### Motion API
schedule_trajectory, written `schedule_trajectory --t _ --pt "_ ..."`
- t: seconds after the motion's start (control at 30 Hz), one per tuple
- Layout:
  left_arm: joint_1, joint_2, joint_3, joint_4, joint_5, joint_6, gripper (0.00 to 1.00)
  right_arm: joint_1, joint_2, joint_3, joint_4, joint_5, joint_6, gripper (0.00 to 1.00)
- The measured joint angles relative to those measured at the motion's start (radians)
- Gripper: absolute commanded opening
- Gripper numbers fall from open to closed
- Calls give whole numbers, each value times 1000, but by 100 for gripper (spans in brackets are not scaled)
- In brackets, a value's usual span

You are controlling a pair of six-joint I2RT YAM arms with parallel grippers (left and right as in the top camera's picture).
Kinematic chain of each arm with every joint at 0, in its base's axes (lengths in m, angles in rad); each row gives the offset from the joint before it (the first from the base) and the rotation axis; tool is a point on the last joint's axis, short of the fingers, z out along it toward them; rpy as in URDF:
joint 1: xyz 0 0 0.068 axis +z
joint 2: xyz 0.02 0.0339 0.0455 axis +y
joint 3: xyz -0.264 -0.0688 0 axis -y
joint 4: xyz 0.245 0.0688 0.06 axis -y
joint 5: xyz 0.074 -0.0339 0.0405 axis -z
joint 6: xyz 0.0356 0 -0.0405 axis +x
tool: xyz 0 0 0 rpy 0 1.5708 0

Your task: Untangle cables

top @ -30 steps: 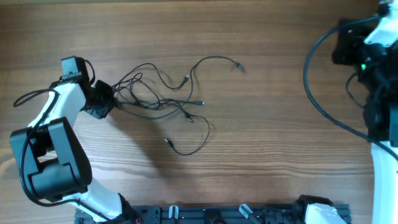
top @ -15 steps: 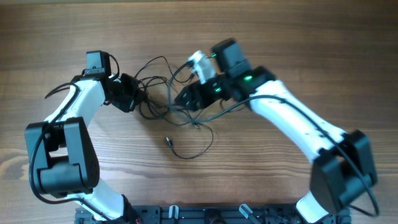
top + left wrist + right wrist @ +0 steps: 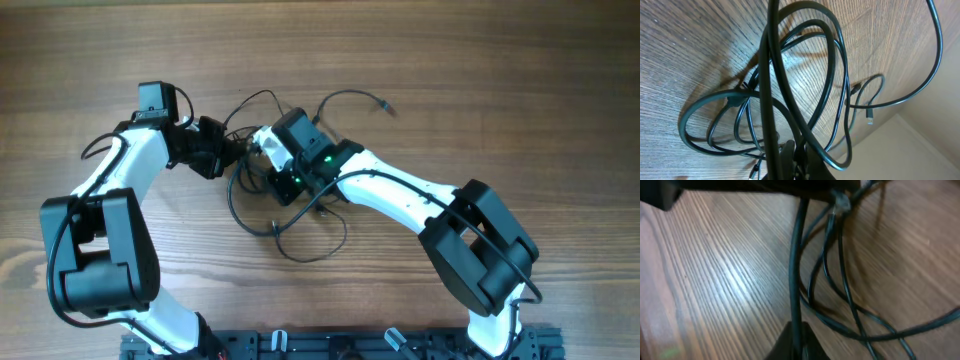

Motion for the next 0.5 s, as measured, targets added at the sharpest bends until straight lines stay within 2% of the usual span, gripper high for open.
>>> schedule_trajectory --t 0.1,0.2,0.23,0.27,0.33,0.5 --pt "-4 0 0 0 -10 -2 13 -5 -7 0 -69 10 7 4" --pt "-6 0 0 9 -127 -7 17 -27 -59 -3 -140 13 11 4" --pt "-6 0 0 9 -164 -6 17 -49 -127 -3 -173 14 10 4" --pt "-6 0 0 8 -202 -7 15 -63 -177 -3 -196 16 11 4" --pt "-6 0 0 9 -280 -6 4 -101 -333 -3 -237 19 10 4" --pt "-6 0 0 9 -378 -6 4 -146 -622 -3 -291 24 -9 4"
